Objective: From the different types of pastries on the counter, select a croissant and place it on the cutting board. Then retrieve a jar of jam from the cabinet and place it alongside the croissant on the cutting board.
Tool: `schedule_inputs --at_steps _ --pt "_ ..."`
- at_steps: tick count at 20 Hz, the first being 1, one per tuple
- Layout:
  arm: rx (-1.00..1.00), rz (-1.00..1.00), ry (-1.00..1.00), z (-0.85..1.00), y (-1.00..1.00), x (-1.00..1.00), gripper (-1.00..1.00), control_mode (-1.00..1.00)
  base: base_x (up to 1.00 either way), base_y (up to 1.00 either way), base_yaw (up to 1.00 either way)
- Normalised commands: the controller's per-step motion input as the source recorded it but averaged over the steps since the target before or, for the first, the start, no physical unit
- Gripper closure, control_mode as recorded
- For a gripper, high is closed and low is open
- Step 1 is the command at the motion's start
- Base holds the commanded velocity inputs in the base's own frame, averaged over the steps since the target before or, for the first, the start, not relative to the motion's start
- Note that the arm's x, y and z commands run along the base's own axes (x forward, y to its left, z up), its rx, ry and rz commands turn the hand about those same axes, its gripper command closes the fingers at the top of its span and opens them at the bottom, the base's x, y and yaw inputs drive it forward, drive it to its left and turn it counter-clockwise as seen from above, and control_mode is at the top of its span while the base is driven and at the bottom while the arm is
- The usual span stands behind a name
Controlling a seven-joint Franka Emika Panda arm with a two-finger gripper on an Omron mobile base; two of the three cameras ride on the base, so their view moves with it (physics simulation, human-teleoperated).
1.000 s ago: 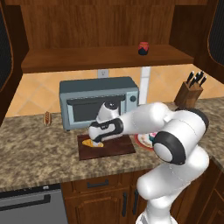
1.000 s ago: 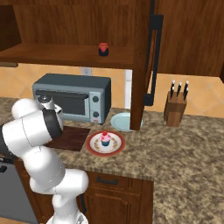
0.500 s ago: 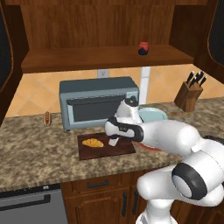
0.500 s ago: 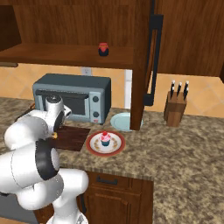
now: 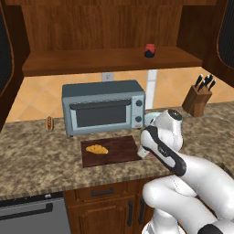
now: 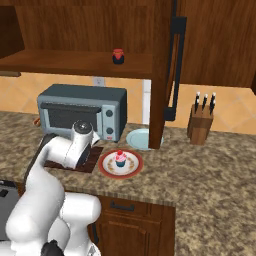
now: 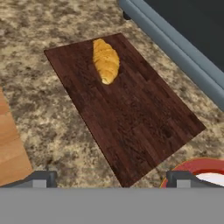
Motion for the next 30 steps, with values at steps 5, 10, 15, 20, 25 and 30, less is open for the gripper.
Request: schedule_inputs --at_steps 5,10,15,20,25,30 --pt "0.07 -0.02 0.0 0.96 -0.49 -0.04 -1.0 -1.0 0.0 0.0 0.0" --pt "0.01 -0.03 0.0 1.0 -0.18 0.0 -1.0 -1.0 0.0 0.0 0.0" --pt "0.0 -0.08 -0.01 1.0 -0.22 0.0 -1.0 -1.0 0.0 0.0 0.0" --pt "0.01 -0.08 -0.01 1.0 -0.23 0.0 -1.0 -1.0 0.0 0.0 0.0" --pt "0.01 -0.12 -0.11 0.96 -0.03 0.01 -1.0 -1.0 0.0 0.0 0.0" --pt "0.11 -0.14 -0.15 0.72 0.0 0.06 -1.0 -1.0 0.0 0.0 0.0"
